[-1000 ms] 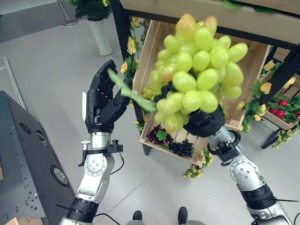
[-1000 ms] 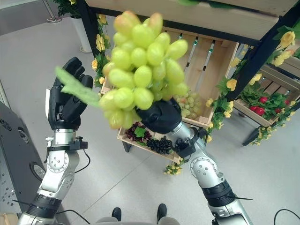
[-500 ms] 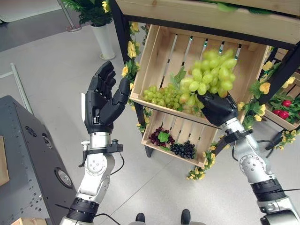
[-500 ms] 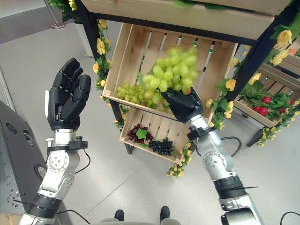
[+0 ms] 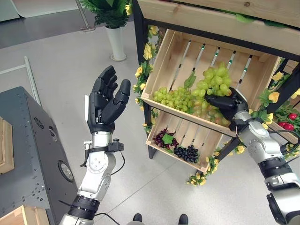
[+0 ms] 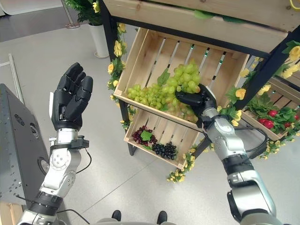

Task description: Pick up the fruits from the basket on one side to the basket on the other side

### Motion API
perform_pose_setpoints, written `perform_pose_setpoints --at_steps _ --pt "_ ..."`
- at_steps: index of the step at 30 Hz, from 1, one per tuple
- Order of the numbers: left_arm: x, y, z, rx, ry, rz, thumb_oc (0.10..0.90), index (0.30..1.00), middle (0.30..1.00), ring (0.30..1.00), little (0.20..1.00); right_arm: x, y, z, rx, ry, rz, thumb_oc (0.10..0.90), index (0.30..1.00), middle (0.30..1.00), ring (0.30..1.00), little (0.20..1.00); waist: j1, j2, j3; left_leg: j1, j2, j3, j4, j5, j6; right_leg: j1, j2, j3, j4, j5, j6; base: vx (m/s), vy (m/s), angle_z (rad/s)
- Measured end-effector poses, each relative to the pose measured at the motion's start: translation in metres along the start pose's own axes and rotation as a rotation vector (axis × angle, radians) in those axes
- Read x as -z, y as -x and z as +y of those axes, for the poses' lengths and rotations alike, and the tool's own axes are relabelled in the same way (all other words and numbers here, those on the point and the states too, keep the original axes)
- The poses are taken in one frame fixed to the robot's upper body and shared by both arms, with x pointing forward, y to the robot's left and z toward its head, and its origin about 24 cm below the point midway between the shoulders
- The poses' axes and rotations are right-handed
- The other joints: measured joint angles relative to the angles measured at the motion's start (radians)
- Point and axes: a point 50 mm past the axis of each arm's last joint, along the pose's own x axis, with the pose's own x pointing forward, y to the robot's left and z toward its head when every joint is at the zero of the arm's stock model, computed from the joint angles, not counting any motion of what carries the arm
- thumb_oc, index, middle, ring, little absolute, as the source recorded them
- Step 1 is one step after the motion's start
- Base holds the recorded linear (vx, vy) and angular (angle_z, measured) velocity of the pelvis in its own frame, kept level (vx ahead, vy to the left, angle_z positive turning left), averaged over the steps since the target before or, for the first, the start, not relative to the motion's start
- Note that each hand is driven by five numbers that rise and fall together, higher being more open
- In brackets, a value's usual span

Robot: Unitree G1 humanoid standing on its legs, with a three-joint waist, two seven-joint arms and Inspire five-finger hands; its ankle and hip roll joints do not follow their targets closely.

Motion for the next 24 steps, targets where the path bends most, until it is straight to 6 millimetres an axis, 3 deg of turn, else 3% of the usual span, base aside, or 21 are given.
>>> perform_pose_setpoints --at_steps 6,8,9,17,24 --pt "0.002 -0.002 -0.003 0.012 0.005 0.022 0.800 0.900 0.900 0.900 0.900 -0.019 -0.009 -0.016 0.228 0.047 -0.030 0.400 0.300 0.300 0.300 0.300 0.008 0.000 0.000 -0.002 -0.002 -0.008 0.000 0.002 0.000 0.003 -0.002 -0.015 0.000 0.000 0.001 0.01 0.002 0.04" --pt "0.002 -0.002 -0.003 0.020 0.002 0.027 0.800 0.900 0.900 0.900 0.900 -0.022 -0.009 -0.024 0.282 0.100 -0.024 0.637 0.655 0.655 0.655 0.655 0.007 0.000 0.000 -0.003 -0.003 -0.008 0.000 0.002 0.000 0.003 -0.003 -0.017 0.000 -0.001 0.002 0.00 0.000 0.00" --pt "0.002 -0.002 -0.003 0.021 0.008 0.029 0.800 0.900 0.900 0.900 0.900 -0.024 -0.008 -0.030 0.308 0.165 -0.008 0.800 0.900 0.900 0.900 0.900 0.008 0.000 0.000 -0.003 -0.003 -0.009 0.000 0.002 0.000 0.003 -0.003 -0.018 0.000 -0.001 0.002 0.00 0.000 0.00" --pt "0.004 -0.002 -0.003 0.020 0.015 0.045 0.800 0.900 0.900 0.900 0.900 -0.031 -0.017 -0.024 0.174 0.605 0.127 0.800 0.900 0.900 0.900 0.900 0.003 0.000 0.000 -0.003 -0.006 -0.006 0.000 0.002 0.001 0.001 -0.007 -0.018 0.000 -0.001 0.003 -0.01 -0.001 -0.01" --pt "0.004 -0.002 -0.003 0.020 0.014 0.047 0.800 0.900 0.900 0.900 0.900 -0.043 -0.017 -0.028 0.136 0.653 0.136 0.800 0.900 0.900 0.900 0.900 0.003 -0.002 0.001 -0.005 -0.005 -0.004 0.000 0.002 0.002 -0.002 -0.006 -0.014 0.000 -0.001 0.004 0.00 0.000 0.00"
